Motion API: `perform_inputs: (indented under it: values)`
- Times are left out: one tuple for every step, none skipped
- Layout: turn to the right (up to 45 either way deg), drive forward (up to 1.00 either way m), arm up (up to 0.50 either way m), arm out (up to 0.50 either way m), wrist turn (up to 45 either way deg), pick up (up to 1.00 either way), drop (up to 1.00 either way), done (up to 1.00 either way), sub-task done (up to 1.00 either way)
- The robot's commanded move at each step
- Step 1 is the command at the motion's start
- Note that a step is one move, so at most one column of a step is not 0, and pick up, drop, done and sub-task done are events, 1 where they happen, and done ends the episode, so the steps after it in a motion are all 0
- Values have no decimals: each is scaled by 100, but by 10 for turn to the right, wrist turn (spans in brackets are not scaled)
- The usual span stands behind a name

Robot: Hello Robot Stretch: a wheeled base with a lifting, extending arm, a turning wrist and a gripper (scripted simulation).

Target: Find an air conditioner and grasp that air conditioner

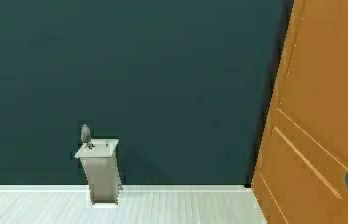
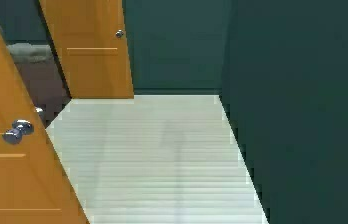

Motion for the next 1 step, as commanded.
perform_inputs:
  values:
    - [450, 0, 0, 0, 0, 0, 0, 0, 0]
